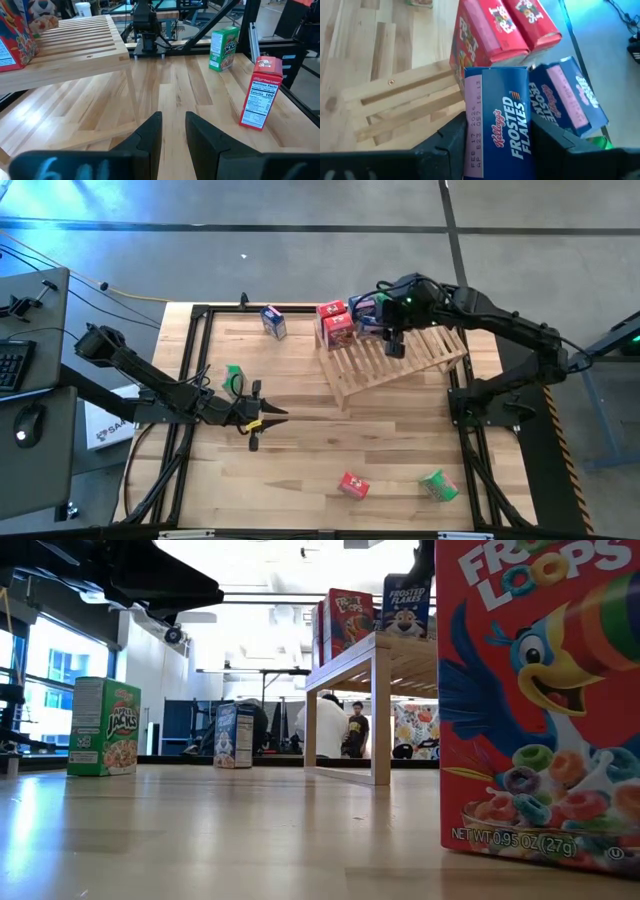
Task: Stack cereal on shelf
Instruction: Put the bottom blue cereal box on the shelf aligned with the other blue cereal box
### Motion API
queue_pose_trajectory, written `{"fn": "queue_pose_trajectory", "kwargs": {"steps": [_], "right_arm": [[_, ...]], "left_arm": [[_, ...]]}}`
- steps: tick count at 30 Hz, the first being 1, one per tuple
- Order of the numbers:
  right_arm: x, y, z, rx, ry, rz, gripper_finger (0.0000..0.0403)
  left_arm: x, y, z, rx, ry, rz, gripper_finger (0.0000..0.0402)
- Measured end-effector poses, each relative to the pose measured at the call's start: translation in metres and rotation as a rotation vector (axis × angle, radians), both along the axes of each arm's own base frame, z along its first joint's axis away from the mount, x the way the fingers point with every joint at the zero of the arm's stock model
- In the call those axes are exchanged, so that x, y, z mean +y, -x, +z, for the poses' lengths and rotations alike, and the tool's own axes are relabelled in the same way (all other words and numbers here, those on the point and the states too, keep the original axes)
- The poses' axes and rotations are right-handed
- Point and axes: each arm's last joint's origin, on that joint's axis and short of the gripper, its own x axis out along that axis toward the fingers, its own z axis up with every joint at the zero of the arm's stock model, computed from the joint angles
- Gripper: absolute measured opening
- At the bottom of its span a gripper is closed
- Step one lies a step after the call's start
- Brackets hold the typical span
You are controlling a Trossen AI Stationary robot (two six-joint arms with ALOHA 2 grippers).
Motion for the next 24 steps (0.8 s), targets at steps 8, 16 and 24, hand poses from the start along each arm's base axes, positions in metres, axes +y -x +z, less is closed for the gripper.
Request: {"fn": "queue_pose_trajectory", "kwargs": {"steps": [8,16,24], "right_arm": [[-0.005,-0.013,-0.011,0.041,-0.008,-0.008,0.0159],[-0.009,-0.020,-0.017,0.064,0.030,-0.048,0.0164],[-0.009,-0.021,-0.015,0.046,0.030,-0.055,0.0212]], "left_arm": [[0.000,0.000,0.001,-0.011,0.006,0.000,0.0076],[0.000,0.000,0.001,-0.013,0.006,0.000,0.0076],[0.000,0.000,0.001,-0.012,0.006,0.000,0.0076]]}}
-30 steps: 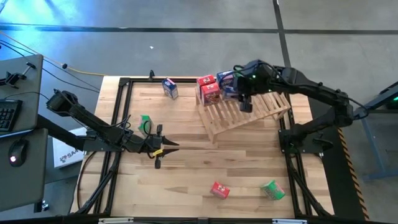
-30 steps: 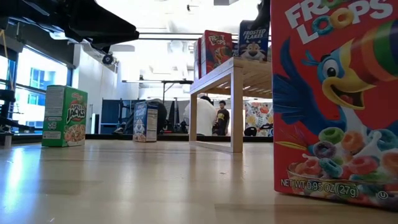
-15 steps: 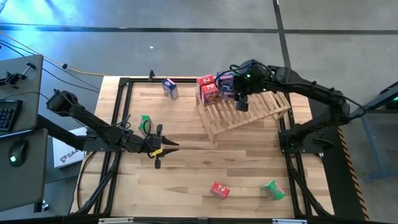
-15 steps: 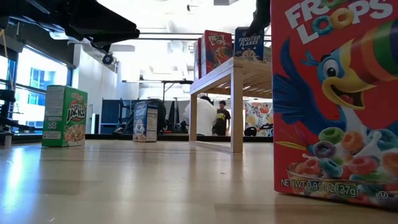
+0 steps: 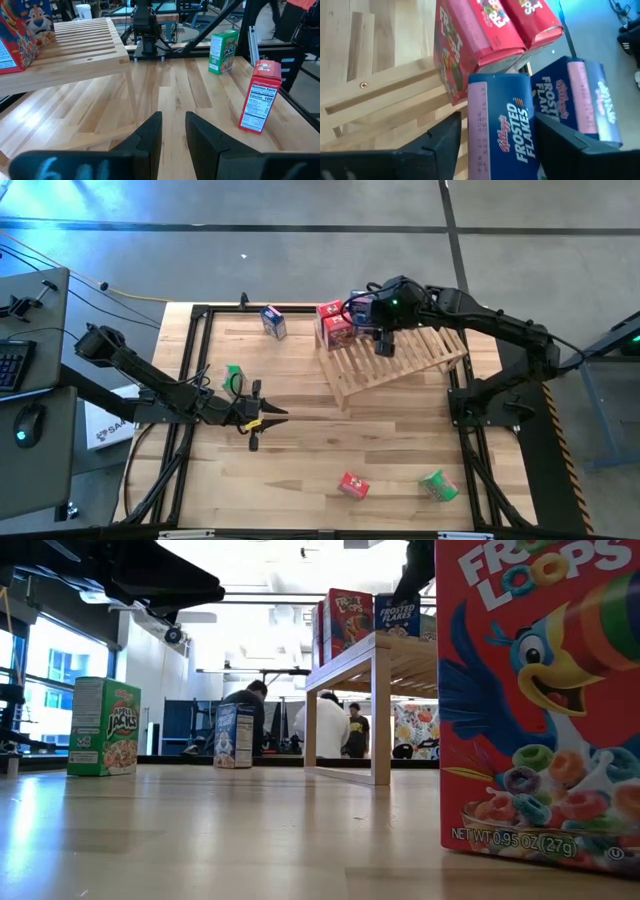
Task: Stack cereal on shelf
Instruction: Put the bottom blue cereal box on the shelf aligned with the other blue cereal box
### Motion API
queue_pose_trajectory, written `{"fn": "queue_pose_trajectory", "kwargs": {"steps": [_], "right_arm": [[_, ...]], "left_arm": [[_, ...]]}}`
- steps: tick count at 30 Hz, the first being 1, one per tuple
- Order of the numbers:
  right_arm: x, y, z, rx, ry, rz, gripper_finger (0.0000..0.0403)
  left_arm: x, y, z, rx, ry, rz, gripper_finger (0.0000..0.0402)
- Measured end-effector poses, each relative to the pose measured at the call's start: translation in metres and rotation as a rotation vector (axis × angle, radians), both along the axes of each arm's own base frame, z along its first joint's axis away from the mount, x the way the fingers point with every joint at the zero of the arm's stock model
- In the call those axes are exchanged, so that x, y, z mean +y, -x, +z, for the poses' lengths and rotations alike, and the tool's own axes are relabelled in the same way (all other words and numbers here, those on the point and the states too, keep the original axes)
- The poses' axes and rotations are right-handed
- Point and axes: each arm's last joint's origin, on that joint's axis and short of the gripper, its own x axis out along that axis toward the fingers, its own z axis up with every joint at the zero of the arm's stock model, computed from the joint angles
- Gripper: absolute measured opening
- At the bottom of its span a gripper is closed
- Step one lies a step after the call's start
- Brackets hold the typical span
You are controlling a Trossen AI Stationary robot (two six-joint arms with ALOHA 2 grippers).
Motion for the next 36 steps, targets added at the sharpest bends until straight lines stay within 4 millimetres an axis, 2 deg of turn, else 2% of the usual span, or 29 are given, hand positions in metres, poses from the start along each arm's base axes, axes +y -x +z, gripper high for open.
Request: {"fn": "queue_pose_trajectory", "kwargs": {"steps": [9,15,18,23,30,33,36], "right_arm": [[0.004,0.008,0.018,-0.114,0.055,0.004,0.0222],[0.024,0.028,0.036,-0.170,0.099,-0.016,0.0222],[0.034,0.041,0.038,-0.139,0.084,-0.061,0.0213],[0.038,0.050,0.025,-0.012,-0.001,-0.203,0.0153],[0.028,0.035,0.010,0.048,0.001,-0.336,0.0045],[0.022,0.030,0.006,0.056,0.029,-0.384,0.0019],[0.016,0.029,0.005,0.050,0.053,-0.437,0.0009]], "left_arm": [[0.000,0.000,0.000,0.001,0.000,0.000,0.0076],[0.000,0.000,0.000,0.001,-0.001,0.000,0.0076],[0.000,0.000,0.000,0.000,0.012,0.003,0.0076],[0.002,-0.001,0.000,-0.002,0.041,0.018,0.0076],[0.011,-0.004,0.001,-0.013,0.058,0.067,0.0076],[0.014,-0.005,0.001,-0.014,0.059,0.080,0.0076],[0.016,-0.006,0.001,-0.014,0.060,0.091,0.0076]]}}
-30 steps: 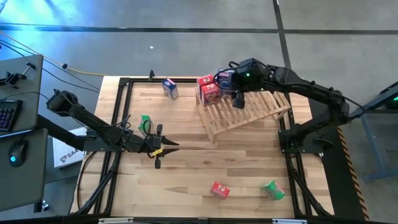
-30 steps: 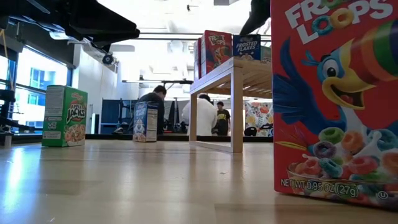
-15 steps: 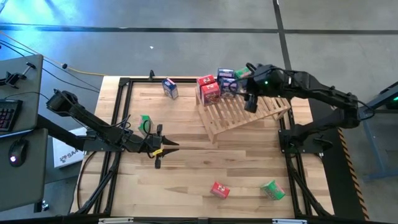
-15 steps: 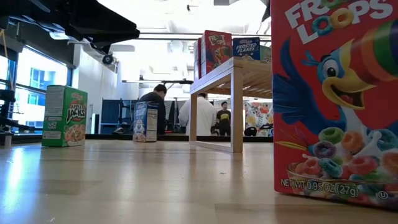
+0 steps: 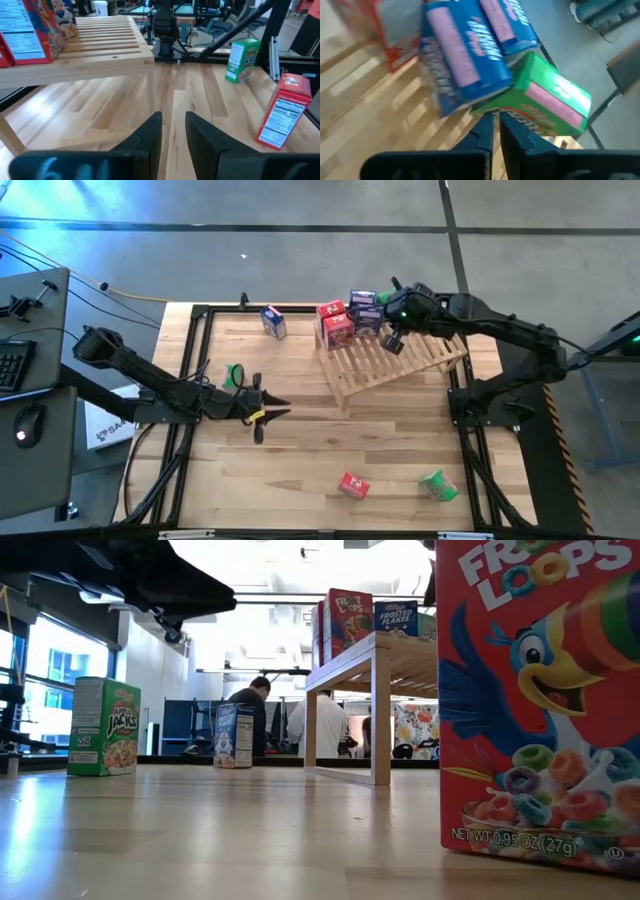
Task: Stack cereal on shelf
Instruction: Put the bottom blue cereal box on the shelf aligned with the other blue cereal box, then put the bottom green cereal box on the shelf aligned with the other green cereal box
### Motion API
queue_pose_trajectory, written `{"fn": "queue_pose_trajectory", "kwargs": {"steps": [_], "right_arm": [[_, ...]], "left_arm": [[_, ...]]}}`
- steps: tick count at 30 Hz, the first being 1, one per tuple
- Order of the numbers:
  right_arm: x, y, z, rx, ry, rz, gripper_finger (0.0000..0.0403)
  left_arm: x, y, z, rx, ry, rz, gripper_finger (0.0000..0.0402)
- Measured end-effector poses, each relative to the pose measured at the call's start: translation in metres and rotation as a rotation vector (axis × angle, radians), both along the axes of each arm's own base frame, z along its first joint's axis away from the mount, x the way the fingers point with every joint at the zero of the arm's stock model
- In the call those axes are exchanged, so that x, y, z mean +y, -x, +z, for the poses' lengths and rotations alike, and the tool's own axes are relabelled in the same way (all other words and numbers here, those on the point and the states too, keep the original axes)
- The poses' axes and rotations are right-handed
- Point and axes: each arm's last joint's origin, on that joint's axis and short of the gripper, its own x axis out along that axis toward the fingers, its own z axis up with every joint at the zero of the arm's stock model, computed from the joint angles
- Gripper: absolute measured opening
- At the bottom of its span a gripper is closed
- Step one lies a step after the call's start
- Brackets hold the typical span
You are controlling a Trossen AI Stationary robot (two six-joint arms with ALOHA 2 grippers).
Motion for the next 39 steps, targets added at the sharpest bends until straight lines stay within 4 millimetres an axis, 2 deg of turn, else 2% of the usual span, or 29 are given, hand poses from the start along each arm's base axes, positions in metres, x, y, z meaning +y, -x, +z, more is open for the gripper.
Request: {"fn": "queue_pose_trajectory", "kwargs": {"steps": [18,28,39], "right_arm": [[-0.009,-0.012,0.001,-0.075,0.008,0.041,0.0009],[-0.022,-0.017,-0.004,-0.053,0.029,0.025,0.0009],[-0.009,-0.008,0.017,-0.095,0.081,0.066,0.0012]], "left_arm": [[0.000,0.000,0.000,0.000,0.000,0.002,0.0076],[0.000,0.000,0.000,-0.002,-0.006,0.000,0.0076],[0.000,0.000,0.000,0.000,-0.004,0.001,0.0076]]}}
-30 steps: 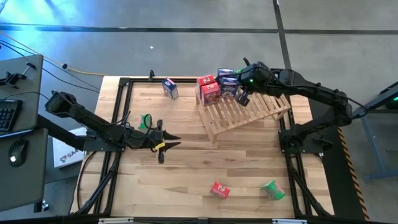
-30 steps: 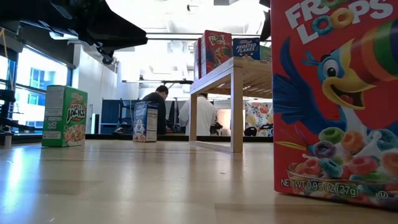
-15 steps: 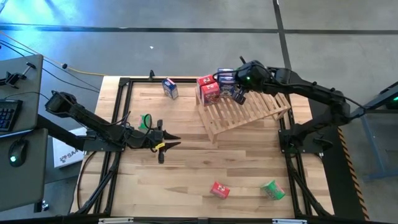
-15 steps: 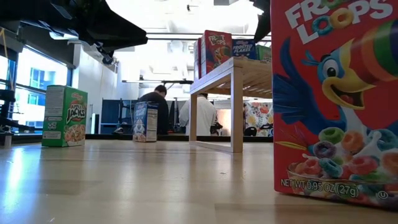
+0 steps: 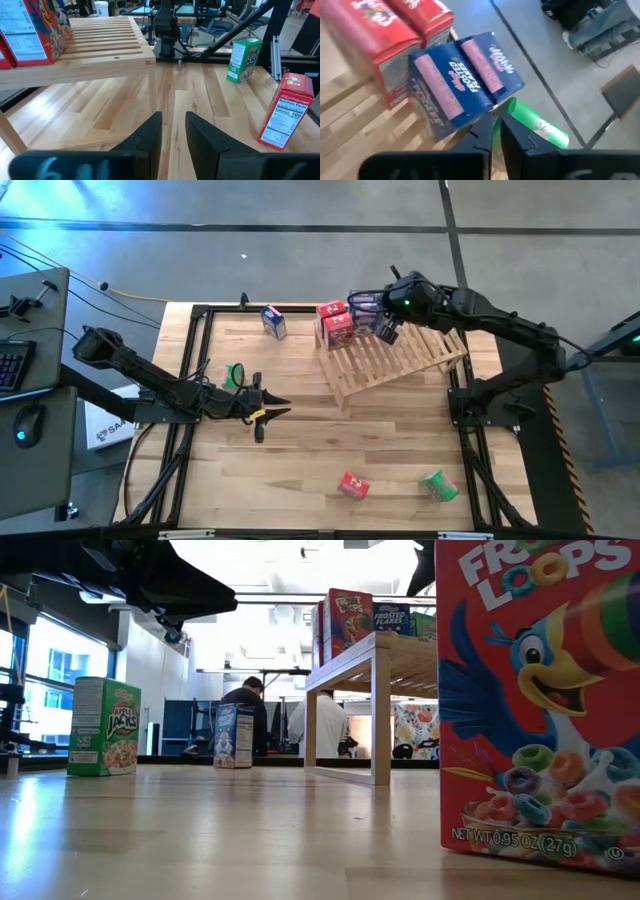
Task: Stack cereal on shelf
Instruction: Put the bottom green cereal box on the shelf aligned with the other green cereal box
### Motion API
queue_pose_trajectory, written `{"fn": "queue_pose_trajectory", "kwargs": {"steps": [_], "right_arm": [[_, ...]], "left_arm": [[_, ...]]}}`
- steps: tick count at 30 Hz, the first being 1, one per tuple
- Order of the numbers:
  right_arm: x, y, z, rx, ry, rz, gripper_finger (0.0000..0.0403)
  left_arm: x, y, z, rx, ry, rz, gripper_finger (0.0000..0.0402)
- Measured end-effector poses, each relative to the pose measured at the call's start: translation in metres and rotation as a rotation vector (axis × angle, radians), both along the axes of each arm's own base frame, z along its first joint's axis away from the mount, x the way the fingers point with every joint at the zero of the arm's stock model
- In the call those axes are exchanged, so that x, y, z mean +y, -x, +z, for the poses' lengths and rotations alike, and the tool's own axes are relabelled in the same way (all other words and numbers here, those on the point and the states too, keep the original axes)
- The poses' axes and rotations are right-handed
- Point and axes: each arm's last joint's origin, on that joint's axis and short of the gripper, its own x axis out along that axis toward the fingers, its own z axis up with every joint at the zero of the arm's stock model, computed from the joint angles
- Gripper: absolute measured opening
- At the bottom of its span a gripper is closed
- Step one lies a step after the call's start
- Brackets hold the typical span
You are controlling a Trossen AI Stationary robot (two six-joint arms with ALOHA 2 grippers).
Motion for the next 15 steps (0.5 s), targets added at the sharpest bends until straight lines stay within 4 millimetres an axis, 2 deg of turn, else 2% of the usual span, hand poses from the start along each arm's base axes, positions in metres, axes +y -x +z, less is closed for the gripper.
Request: {"fn": "queue_pose_trajectory", "kwargs": {"steps": [4,9,12,15], "right_arm": [[0.016,0.007,0.005,-0.002,-0.033,0.062,0.0012],[0.051,0.017,0.003,0.042,-0.109,0.123,0.0012],[0.078,0.018,-0.007,0.052,-0.147,0.160,0.0012],[0.104,0.020,-0.032,0.075,-0.160,0.189,0.0012]], "left_arm": [[0.001,-0.001,-0.001,0.003,0.038,0.011,0.0076],[0.005,-0.006,-0.001,-0.017,0.025,-0.020,0.0076],[0.009,-0.010,-0.002,-0.036,0.021,-0.006,0.0076],[0.011,-0.013,-0.003,-0.037,0.004,0.004,0.0076]]}}
